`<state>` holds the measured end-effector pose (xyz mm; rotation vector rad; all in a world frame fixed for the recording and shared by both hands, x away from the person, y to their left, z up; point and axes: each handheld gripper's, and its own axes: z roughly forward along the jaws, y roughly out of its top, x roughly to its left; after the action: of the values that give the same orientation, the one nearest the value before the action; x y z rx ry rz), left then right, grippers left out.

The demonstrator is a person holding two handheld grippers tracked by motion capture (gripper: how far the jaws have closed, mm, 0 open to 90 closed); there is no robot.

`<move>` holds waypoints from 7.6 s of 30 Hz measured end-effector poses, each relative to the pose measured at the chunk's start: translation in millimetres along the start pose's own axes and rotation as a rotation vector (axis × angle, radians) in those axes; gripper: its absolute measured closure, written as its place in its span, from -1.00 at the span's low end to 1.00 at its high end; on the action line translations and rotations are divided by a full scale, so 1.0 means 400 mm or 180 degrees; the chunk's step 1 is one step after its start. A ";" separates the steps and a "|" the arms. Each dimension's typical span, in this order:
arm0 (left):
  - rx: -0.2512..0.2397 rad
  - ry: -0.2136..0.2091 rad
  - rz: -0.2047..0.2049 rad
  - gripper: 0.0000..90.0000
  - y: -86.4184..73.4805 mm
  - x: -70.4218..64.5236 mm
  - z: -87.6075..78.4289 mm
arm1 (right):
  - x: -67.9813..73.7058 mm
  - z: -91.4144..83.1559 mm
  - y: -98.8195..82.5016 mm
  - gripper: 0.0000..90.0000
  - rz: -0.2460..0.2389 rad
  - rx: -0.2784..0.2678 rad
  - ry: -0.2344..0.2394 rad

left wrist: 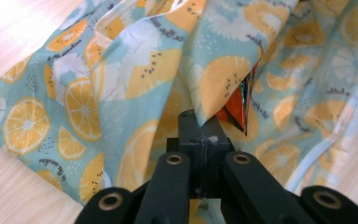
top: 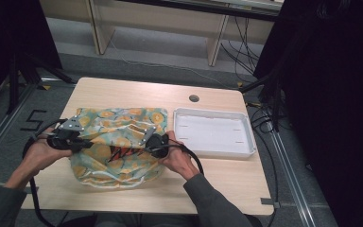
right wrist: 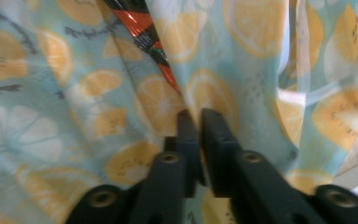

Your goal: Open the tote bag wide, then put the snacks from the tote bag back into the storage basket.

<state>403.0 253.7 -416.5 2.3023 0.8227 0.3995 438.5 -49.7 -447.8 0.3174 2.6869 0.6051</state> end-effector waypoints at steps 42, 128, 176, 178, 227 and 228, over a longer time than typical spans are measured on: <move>0.0326 0.0218 -0.0298 1.00 0.008 0.065 0.140 | -0.131 0.073 -0.002 0.92 0.0480 0.0120 -0.0254; 0.0219 -0.0032 -0.0088 0.42 -0.053 -0.217 0.076 | -0.060 -0.020 -0.023 0.82 0.0591 -0.0286 0.0078; 0.0132 0.0268 -0.0421 -0.31 -0.038 -0.238 0.137 | 0.067 -0.145 -0.186 0.05 0.1094 -0.0701 0.0045; 0.0111 0.0262 -0.0517 -0.30 -0.038 -0.241 0.139 | 0.070 -0.147 -0.186 0.05 0.1131 -0.0686 0.0047; -0.0079 -0.0397 0.0193 0.99 0.064 -0.210 -0.069 | 0.078 -0.154 -0.153 0.05 0.1195 -0.0948 0.0318; -0.0079 -0.0397 0.0193 0.99 0.064 -0.210 -0.069 | 0.078 -0.154 -0.153 0.05 0.1195 -0.0948 0.0318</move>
<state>337.8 197.1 -384.4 2.3076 0.6843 0.2877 377.2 -117.0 -432.9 0.7315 2.5923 1.1429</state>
